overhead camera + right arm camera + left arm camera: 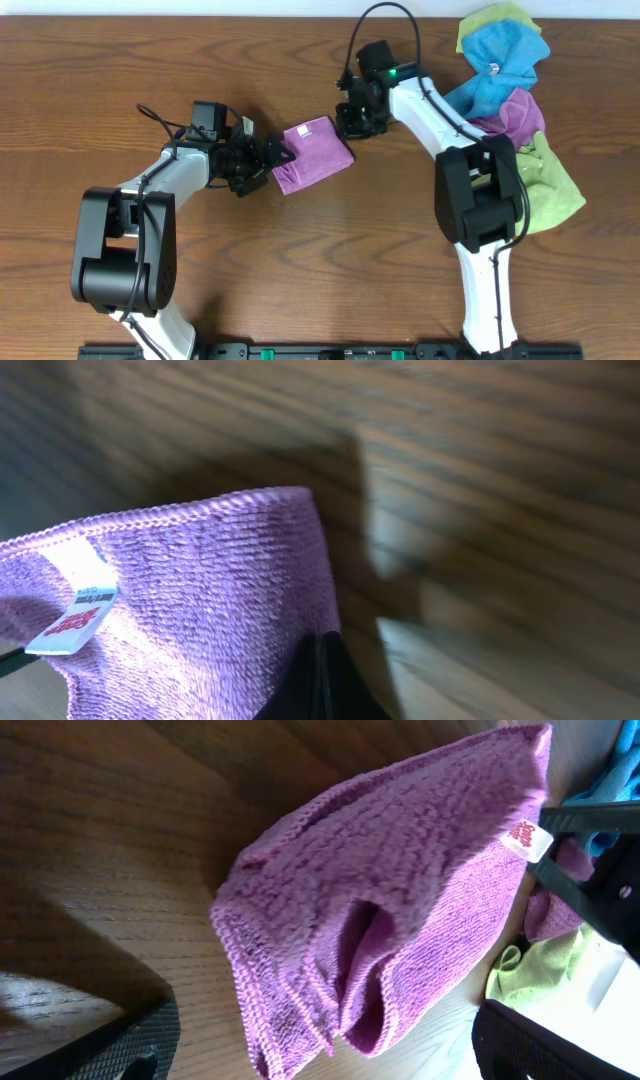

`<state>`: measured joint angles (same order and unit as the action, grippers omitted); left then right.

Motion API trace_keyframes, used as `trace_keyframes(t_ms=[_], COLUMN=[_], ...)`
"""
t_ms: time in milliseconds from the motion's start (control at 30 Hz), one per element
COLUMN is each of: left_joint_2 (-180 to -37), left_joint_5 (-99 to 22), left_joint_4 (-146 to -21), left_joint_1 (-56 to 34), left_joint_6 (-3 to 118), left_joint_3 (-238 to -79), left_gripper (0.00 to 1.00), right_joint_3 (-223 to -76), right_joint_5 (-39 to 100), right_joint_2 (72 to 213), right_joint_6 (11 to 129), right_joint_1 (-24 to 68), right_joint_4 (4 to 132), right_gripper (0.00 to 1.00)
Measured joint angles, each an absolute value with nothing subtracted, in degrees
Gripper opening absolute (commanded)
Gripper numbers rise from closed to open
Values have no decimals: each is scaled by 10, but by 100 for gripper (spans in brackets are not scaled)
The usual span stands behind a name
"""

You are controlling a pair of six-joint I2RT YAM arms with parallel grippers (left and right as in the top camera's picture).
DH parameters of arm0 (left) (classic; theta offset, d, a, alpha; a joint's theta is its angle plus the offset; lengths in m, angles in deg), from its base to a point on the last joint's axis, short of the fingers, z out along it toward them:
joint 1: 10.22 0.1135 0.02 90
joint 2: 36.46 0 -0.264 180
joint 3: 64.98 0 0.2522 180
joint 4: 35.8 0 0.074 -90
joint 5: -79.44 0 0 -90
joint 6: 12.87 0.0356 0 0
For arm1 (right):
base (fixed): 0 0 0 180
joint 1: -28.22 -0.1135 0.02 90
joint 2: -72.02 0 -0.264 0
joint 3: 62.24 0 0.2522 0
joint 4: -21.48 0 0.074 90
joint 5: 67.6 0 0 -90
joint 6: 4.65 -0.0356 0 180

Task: Fold the cloth
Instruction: 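Carry the folded cloth to the far left corner with the left gripper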

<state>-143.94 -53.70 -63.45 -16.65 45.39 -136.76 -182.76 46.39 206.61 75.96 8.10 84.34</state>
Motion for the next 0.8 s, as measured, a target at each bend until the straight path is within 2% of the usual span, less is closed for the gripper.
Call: trace_keyframes(t_ms=[267, 300, 333, 367, 400, 433, 467, 800], left_joint_2=[-1441, -1441, -1441, -1441, -1442, -1444, -1448, -1454], left_joint_5=[-537, -536, -537, -537, -534, -532, -530, -523], left_joint_4=[-625, -625, -625, -625, -626, -626, -626, -589], left_joint_1=[-181, -184, -186, -186, -187, -187, -187, -184], left_joint_6=[452, 452, 452, 448, 448, 448, 447, 439], left_joint_3=[-1368, -1368, -1368, -1368, -1367, -1366, -1365, -1363], left_gripper=[95, 99, 88, 61, 40, 21, 6, 6], right_joint_3=[-1828, -1828, -1828, -1828, -1828, -1828, -1828, -1828], right_joint_5=[464, 464, 464, 464, 464, 464, 465, 477], right_joint_2=[2066, 2066, 2066, 2066, 2066, 2066, 2066, 2066], right_joint_6=[757, 757, 755, 755, 755, 755, 755, 753], right_joint_1=[60, 58, 55, 53, 52, 51, 51, 57], right_joint_4=[848, 848, 849, 849, 849, 850, 853, 887], right_gripper=[1, 1, 1, 1, 1, 1, 1, 1])
